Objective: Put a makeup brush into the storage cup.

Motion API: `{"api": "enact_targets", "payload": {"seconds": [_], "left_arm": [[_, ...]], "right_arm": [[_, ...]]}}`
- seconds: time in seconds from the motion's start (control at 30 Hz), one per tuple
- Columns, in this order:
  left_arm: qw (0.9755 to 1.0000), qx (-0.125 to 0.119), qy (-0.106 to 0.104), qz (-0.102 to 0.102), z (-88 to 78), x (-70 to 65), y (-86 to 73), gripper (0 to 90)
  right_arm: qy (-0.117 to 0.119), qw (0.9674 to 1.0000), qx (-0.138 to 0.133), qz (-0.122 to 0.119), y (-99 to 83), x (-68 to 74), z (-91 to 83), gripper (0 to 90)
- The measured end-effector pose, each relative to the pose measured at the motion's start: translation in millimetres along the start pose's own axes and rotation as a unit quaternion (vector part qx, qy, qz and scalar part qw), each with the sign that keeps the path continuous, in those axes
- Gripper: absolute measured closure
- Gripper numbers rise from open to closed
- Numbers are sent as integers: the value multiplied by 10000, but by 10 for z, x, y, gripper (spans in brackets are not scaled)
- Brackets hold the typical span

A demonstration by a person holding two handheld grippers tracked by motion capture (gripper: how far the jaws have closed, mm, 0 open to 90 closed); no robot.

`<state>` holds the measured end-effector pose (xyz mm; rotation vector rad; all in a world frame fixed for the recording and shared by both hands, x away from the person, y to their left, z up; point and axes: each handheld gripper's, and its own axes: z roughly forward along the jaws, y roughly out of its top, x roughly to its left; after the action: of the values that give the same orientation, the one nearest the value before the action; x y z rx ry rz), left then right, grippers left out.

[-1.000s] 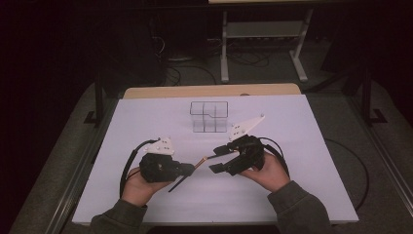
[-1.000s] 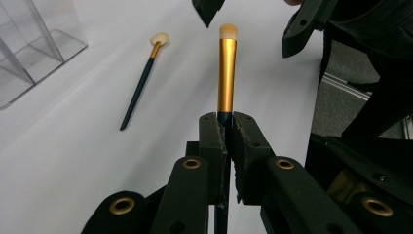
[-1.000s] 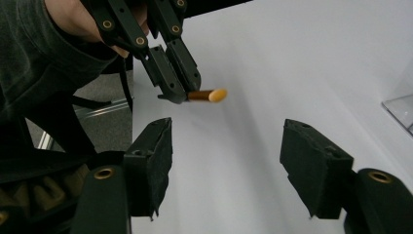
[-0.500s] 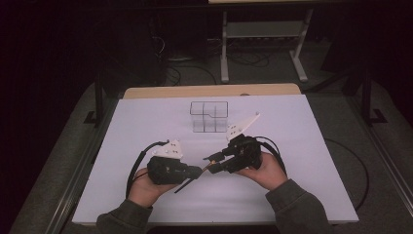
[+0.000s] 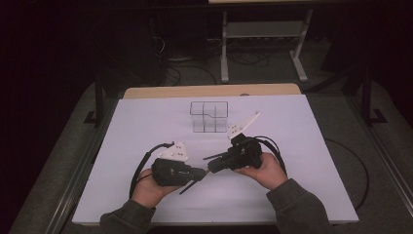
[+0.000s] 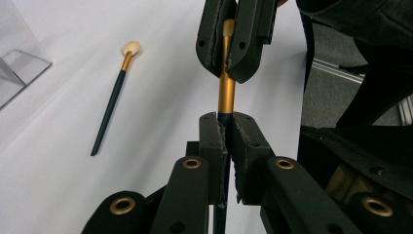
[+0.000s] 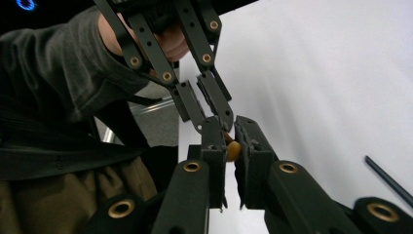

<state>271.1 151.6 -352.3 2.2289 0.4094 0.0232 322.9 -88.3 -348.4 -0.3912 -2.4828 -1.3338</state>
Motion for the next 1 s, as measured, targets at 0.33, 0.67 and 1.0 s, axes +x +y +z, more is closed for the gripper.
{"api": "enact_targets", "payload": {"seconds": [0.33, 0.67, 1.0], "left_arm": [[9995, -43, -301, -83, 2, 39, -9, 803], [9992, 193, -336, -116, 45, 26, 23, 748], [9988, 313, -380, -72, 77, 18, 61, 816]], "right_arm": [[25, 9999, 88, -56, 38, 43, -8, 835], [-143, 9987, 351, -337, 137, 130, -28, 834], [-150, 9978, 466, -443, 156, 164, 9, 834]]}}
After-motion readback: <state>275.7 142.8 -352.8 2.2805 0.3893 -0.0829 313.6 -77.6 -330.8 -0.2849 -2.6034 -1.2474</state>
